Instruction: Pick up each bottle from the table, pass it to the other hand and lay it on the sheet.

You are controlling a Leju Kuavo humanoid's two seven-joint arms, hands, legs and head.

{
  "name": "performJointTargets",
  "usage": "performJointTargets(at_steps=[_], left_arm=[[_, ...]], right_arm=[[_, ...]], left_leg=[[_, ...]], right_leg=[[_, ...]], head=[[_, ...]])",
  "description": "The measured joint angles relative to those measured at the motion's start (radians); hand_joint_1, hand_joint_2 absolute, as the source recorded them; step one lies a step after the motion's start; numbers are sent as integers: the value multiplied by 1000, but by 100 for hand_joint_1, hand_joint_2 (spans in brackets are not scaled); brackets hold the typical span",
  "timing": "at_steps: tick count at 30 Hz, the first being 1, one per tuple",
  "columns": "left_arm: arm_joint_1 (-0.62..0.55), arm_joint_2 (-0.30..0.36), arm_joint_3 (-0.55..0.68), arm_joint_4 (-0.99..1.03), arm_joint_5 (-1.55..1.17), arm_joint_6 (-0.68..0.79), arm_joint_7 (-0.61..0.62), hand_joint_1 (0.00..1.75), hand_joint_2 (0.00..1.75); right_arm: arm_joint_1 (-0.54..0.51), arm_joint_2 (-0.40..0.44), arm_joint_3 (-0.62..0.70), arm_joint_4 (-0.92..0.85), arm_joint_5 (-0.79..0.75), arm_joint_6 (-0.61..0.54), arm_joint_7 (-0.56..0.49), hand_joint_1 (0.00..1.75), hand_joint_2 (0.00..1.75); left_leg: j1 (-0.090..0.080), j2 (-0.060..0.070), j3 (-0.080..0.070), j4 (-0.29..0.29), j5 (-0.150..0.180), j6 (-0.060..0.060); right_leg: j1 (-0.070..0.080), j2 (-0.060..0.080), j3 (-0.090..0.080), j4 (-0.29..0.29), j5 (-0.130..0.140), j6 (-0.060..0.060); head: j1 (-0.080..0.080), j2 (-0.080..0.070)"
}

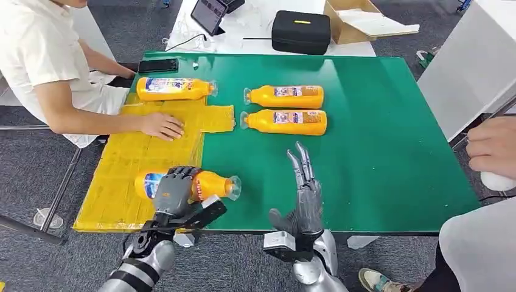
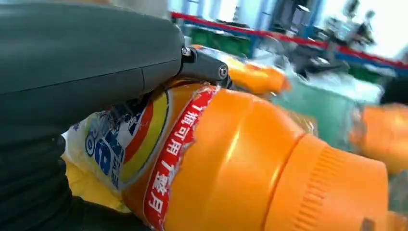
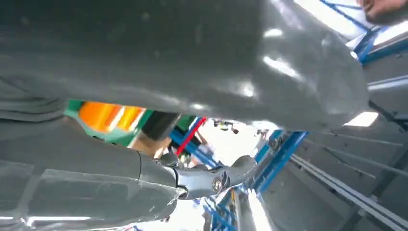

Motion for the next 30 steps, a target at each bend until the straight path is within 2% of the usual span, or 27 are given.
performJointTargets(at_steps=[6,8,9,10,11,13,23,30], left_arm=[[-75,13,-30,107,2,-41,-9,175,175],[-86,18,-35,129,1,-55,-2,119,175],[-91,21,-38,140,1,-66,3,119,175],[-100,24,-42,151,1,-77,10,51,175],[-109,26,-47,162,0,-88,21,30,175],[-127,29,-52,181,0,-110,48,7,175],[-182,32,-62,225,16,-230,116,9,175],[-191,33,-62,231,21,-253,122,7,175]], right_arm=[[-22,-6,61,42,-57,0,0,0,0],[-22,-9,71,51,-68,0,0,0,0],[-21,-11,74,53,-71,0,0,0,0],[-21,-13,76,56,-74,0,0,0,0],[-21,-14,77,59,-78,0,0,0,0],[-21,-16,80,64,-84,0,0,0,0],[-20,-23,87,88,-112,0,0,0,0],[-20,-23,87,98,-112,0,0,0,0]], left_leg=[[0,0,0,0,0,0],[0,0,1,0,0,0],[0,0,1,0,0,0],[0,0,1,0,0,0],[0,0,1,0,0,0],[0,0,3,0,0,0],[1,1,4,0,0,0],[0,1,4,0,0,0]], right_leg=[[0,0,0,0,0,0],[0,0,0,0,0,0],[0,0,0,0,0,0],[0,0,1,0,0,0],[0,0,1,0,0,0],[0,0,2,0,0,0],[1,0,3,0,2,-3],[1,0,3,0,2,-3]], head=[[0,0],[0,0],[0,0],[0,0],[0,0],[0,0],[0,0],[0,0]])
